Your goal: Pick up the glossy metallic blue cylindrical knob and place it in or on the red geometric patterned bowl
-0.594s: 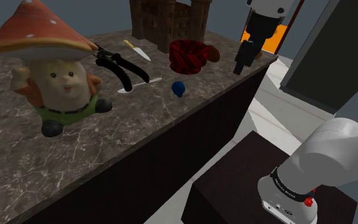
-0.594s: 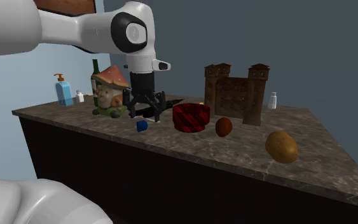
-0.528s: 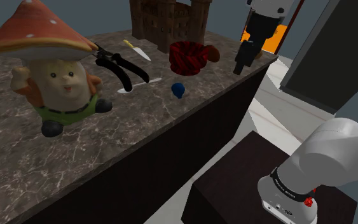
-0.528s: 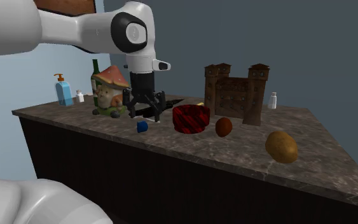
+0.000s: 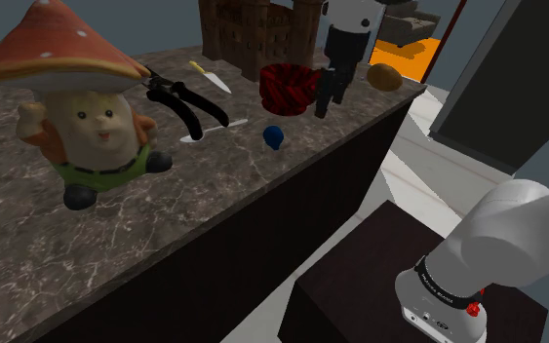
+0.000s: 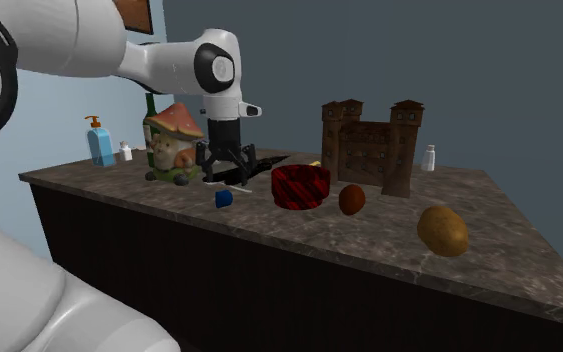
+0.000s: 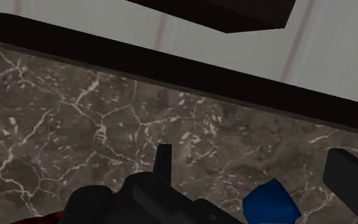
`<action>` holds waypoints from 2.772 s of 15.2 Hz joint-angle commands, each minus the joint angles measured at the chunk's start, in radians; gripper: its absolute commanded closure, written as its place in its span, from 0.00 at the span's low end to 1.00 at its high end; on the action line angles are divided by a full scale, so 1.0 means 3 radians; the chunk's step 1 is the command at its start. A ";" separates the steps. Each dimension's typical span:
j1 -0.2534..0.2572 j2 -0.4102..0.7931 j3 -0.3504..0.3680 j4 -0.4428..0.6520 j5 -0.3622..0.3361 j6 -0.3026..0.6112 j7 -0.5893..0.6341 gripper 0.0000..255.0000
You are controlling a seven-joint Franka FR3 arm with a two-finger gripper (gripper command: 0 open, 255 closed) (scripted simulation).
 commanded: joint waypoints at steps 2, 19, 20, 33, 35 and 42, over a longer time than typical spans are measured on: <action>0.0048 0.0380 0.0119 0.0217 -0.0021 0.0108 0.0026 0.00; 0.0164 0.1187 0.0376 0.0474 -0.0148 0.0532 0.0138 0.00; 0.0164 0.1187 0.0376 0.0474 -0.0148 0.0532 0.0138 0.00; 0.0164 0.1187 0.0376 0.0475 -0.0148 0.0532 0.0138 1.00; 0.0163 0.1180 0.0375 0.0512 -0.0147 0.0488 0.0137 1.00; 0.0158 0.1153 0.0365 0.0799 -0.0146 0.0175 0.0137 1.00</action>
